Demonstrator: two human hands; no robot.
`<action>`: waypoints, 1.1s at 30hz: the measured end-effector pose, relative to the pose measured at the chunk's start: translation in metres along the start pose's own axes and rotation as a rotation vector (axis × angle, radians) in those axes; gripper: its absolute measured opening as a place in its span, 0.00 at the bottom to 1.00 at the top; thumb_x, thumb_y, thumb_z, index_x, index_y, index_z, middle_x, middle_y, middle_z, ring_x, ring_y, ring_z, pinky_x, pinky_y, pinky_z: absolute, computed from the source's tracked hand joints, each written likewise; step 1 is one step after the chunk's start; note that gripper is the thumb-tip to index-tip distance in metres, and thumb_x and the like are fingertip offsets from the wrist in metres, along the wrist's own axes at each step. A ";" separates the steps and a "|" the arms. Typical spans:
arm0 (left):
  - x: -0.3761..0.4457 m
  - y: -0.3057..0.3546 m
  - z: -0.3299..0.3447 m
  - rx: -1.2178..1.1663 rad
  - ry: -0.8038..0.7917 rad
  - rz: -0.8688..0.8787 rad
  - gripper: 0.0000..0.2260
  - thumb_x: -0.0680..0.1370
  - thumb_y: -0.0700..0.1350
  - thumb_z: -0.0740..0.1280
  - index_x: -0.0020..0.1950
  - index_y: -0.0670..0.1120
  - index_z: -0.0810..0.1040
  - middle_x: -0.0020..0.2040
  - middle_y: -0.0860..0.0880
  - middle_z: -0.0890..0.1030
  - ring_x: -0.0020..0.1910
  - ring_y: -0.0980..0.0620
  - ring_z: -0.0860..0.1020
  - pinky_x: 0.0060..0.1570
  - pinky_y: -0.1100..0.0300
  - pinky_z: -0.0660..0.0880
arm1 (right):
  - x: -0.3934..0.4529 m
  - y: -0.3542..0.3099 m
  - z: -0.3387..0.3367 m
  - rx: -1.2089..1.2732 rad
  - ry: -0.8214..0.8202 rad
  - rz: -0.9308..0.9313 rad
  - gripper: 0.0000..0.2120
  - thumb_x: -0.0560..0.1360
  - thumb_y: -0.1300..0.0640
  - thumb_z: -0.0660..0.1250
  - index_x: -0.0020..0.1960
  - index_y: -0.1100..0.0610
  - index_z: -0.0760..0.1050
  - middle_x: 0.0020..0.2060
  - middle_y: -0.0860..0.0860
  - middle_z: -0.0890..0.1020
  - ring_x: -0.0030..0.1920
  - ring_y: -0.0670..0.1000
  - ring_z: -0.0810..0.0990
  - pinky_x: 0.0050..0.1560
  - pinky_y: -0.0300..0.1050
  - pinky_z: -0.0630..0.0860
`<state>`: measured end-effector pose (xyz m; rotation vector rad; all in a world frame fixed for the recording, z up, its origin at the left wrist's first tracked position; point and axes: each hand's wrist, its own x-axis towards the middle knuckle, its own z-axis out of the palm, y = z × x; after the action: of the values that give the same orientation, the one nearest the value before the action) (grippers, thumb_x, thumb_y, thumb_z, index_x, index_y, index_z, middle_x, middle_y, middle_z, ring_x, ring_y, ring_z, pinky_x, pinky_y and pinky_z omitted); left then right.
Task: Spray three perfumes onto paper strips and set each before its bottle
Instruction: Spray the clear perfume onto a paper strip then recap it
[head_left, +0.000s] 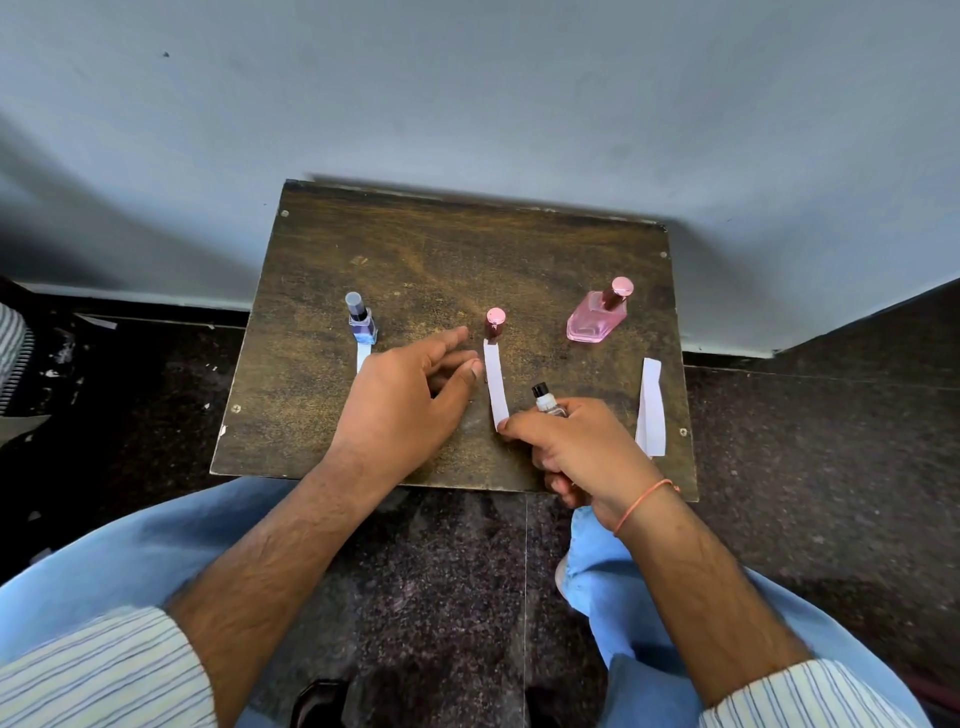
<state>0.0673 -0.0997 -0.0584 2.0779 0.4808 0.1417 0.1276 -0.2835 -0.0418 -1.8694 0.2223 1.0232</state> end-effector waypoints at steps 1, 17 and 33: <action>0.000 0.000 -0.001 0.000 0.014 0.006 0.20 0.82 0.47 0.74 0.74 0.49 0.81 0.58 0.59 0.88 0.54 0.72 0.83 0.56 0.77 0.76 | 0.000 0.000 0.001 0.006 -0.006 0.005 0.09 0.77 0.55 0.75 0.44 0.54 0.75 0.22 0.48 0.67 0.20 0.49 0.63 0.26 0.37 0.59; -0.002 -0.014 -0.003 0.253 -0.112 0.172 0.18 0.81 0.46 0.72 0.72 0.52 0.81 0.62 0.56 0.85 0.58 0.51 0.79 0.60 0.56 0.78 | -0.004 -0.002 0.009 -0.180 -0.074 -0.072 0.19 0.74 0.40 0.78 0.38 0.50 0.74 0.23 0.48 0.70 0.22 0.50 0.68 0.26 0.40 0.64; 0.002 -0.008 0.003 0.156 0.005 0.140 0.20 0.83 0.47 0.71 0.75 0.50 0.76 0.65 0.58 0.80 0.50 0.61 0.78 0.52 0.77 0.71 | -0.007 -0.010 -0.021 -0.249 0.079 -0.490 0.05 0.78 0.55 0.76 0.47 0.50 0.81 0.26 0.37 0.77 0.28 0.40 0.75 0.33 0.43 0.73</action>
<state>0.0682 -0.0976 -0.0671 2.2650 0.3589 0.1973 0.1401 -0.2966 -0.0257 -2.0487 -0.3211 0.6600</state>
